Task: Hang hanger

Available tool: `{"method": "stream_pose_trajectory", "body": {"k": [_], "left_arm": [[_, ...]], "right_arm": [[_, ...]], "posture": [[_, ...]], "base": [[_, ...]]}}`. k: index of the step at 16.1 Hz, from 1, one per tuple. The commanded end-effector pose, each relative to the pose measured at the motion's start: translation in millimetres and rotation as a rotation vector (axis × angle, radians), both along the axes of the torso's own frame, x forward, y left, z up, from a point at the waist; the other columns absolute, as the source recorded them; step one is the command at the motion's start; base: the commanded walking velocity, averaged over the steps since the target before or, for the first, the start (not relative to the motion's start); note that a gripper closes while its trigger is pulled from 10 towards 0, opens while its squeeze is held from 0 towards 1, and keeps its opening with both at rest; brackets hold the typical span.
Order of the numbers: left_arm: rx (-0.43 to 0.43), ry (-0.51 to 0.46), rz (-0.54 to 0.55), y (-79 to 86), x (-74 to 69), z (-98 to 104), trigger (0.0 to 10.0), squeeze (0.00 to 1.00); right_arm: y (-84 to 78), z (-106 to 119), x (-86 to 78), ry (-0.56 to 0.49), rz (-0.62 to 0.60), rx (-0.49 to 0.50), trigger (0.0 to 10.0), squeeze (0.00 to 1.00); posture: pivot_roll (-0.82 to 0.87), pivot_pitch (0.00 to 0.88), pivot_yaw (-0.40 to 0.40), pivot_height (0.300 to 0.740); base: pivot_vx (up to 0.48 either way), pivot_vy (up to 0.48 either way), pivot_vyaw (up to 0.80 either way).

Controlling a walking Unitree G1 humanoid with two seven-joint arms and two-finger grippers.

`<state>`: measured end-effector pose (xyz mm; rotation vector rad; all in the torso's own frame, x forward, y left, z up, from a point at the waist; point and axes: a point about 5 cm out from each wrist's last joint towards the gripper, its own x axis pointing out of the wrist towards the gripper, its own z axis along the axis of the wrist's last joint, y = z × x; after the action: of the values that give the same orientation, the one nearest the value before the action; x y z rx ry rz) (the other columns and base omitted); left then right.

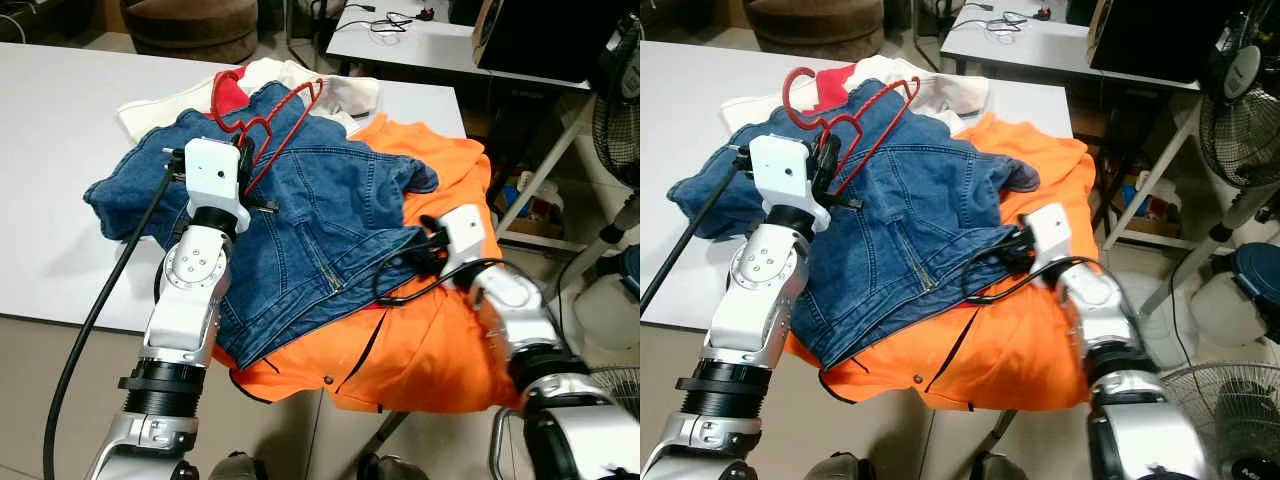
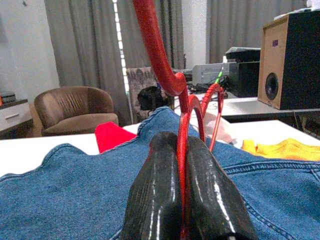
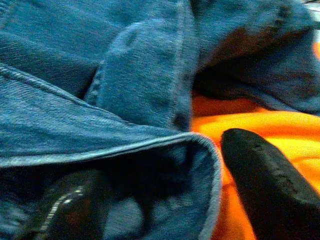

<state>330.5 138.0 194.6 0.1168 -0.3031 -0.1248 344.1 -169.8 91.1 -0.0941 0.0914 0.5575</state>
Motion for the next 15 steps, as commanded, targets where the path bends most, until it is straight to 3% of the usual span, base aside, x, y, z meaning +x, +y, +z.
{"method": "stream_pose_trajectory", "body": {"k": [1,4,7,9,13,15], "left_arm": [[0.01,-0.005,-0.002,-2.3,2.6,1,10.0,0.0],[-0.005,-0.004,-0.017,-7.0,9.8,5,10.0,0.0],[-0.073,0.142,-0.043,-5.8,10.8,-17,10.0,0.0],[-0.091,0.185,-0.005,0.2,7.0,-29,10.0,0.0],[-0.104,0.171,-0.003,-0.2,4.6,-27,10.0,0.0],[-0.095,0.16,0.005,1.9,5.9,-24,10.0,0.0]], "right_arm": [[0.7,2,-0.7,-0.017,-0.002,0.042,0.0,0.0],[3.2,5,0.6,-0.025,-0.004,0.078,0.0,0.0],[3.6,15,0.9,-0.093,-0.091,0.145,0.0,0.0],[9.2,33,-0.8,-0.2,-0.153,0.168,0.0,0.0],[9.6,63,1.2,-0.316,-0.169,0.166,0.0,0.0],[4.6,90,5.7,-0.397,-0.174,0.156,0.0,0.0]], "posture": [[0.05,0.03,-0.051,0.74],[0.05,0.014,-0.048,0.74],[0.02,0.023,-0.023,0.74],[0.02,0.042,-0.023,0.74],[0.02,0.044,-0.03,0.74],[0.02,0.037,-0.03,0.74]], "base": [[0.0,0.0,0.0],[0.0,0.0,0.0],[0.0,0.0,0.0],[0.0,0.0,0.0],[0.0,0.0,0.0],[0.0,0.0,0.0]]}}
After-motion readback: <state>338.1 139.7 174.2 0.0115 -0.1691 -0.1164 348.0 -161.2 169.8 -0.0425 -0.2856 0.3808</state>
